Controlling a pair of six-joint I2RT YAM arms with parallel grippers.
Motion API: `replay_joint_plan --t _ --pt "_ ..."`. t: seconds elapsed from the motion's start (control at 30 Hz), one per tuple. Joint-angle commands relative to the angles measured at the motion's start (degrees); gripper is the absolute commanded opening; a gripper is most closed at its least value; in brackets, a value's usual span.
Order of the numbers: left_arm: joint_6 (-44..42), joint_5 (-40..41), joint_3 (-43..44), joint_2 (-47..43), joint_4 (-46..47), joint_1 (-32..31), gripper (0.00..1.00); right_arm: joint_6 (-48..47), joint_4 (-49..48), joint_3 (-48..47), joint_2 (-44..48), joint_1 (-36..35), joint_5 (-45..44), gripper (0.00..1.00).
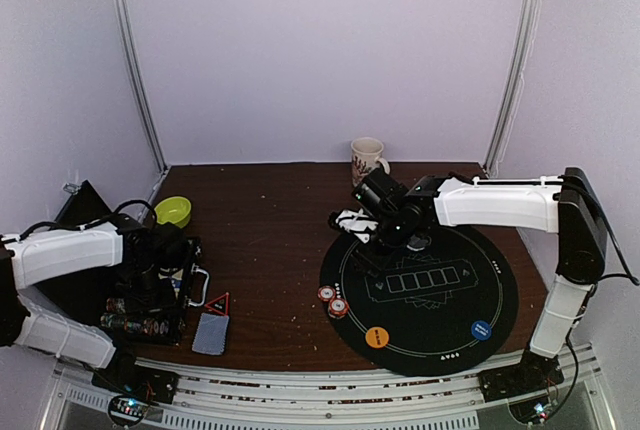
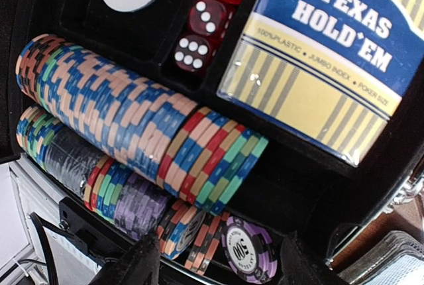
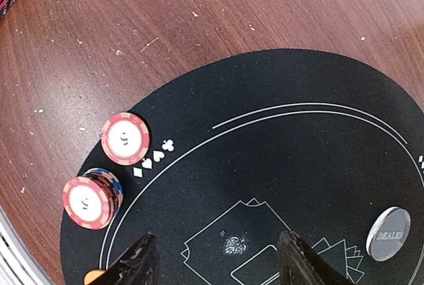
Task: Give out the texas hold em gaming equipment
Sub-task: Pick up the pile of poker chips from the chip case.
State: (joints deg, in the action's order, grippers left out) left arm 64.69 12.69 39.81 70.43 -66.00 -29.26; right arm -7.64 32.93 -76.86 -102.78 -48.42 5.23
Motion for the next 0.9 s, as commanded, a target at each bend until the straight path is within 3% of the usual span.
replay_joint_plan --t 0.0,0.23,0.43,0.6,0.87 --pt "1.7 -0.6 -0.5 1.6 -0.6 -0.2 0.64 -0.7 1.8 -0.8 -0.6 0.3 1.1 0.63" --pt "3.7 0.1 -0.6 2.2 -0.7 -0.2 0.6 -0.7 2.0 -0.5 0.1 0.3 2.2 0.63" --pt "1.8 -2.2 -1.2 2.0 1.1 -0.1 0.46 -0.9 2.2 -0.4 -0.1 0.3 2.3 0.63" --pt "1.1 -6.8 -3.1 0.1 4.8 -0.5 0.45 -1.0 2.2 -0.3 0.0 0.3 2.4 0.63" --pt "0.0 -4.6 0.8 4.4 3.5 -5.3 0.43 -1.0 2.5 -0.4 -0.5 0.3 2.6 0.64"
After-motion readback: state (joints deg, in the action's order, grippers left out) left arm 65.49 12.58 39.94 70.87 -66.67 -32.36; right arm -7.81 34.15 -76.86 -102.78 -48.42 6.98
